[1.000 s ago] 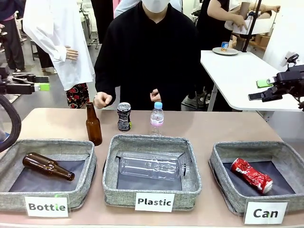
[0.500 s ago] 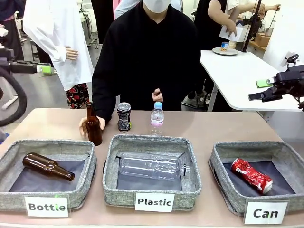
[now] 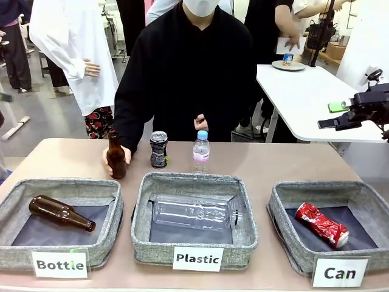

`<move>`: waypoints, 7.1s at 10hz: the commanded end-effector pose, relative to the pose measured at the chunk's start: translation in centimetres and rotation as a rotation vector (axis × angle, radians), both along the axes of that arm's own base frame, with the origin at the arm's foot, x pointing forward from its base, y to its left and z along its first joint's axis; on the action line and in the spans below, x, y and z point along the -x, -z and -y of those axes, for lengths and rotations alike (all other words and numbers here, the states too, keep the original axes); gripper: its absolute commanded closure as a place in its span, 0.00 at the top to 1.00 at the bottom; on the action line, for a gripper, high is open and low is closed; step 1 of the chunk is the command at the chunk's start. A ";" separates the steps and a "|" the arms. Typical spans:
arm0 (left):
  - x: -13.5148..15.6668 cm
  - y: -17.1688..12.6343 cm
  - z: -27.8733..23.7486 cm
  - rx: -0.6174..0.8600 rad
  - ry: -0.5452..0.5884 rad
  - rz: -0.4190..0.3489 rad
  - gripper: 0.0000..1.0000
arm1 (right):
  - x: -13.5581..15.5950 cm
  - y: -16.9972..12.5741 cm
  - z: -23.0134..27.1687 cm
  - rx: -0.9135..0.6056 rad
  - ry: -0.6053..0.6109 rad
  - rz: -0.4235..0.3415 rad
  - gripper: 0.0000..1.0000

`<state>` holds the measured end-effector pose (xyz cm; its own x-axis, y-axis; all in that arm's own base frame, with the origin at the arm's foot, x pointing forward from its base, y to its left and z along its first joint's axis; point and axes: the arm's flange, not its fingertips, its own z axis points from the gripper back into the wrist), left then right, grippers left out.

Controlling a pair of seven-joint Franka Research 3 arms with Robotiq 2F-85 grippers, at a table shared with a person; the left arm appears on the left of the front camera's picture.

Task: Sort the can waste into the basket.
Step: Pick up the can waste from the table and place it in the right Fabric basket.

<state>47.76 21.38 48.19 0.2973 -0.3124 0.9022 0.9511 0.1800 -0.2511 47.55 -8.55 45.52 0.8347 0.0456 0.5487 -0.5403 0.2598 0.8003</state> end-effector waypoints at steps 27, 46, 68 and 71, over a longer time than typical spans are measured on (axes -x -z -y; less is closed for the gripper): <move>-10.3 10.0 20.2 -0.089 -0.018 0.252 0.96 | 0.3 0.0 0.0 0.002 -0.012 0.019 1.00; -7.9 11.6 16.9 0.170 0.058 0.436 0.96 | 0.3 0.0 0.0 0.002 -0.012 0.019 1.00; -16.9 19.0 38.4 -0.246 0.068 0.281 0.96 | 0.3 0.0 0.0 0.002 -0.012 0.019 1.00; -17.7 19.3 39.1 -0.171 0.081 0.271 0.96 | 0.3 0.0 0.0 0.002 -0.012 0.019 1.00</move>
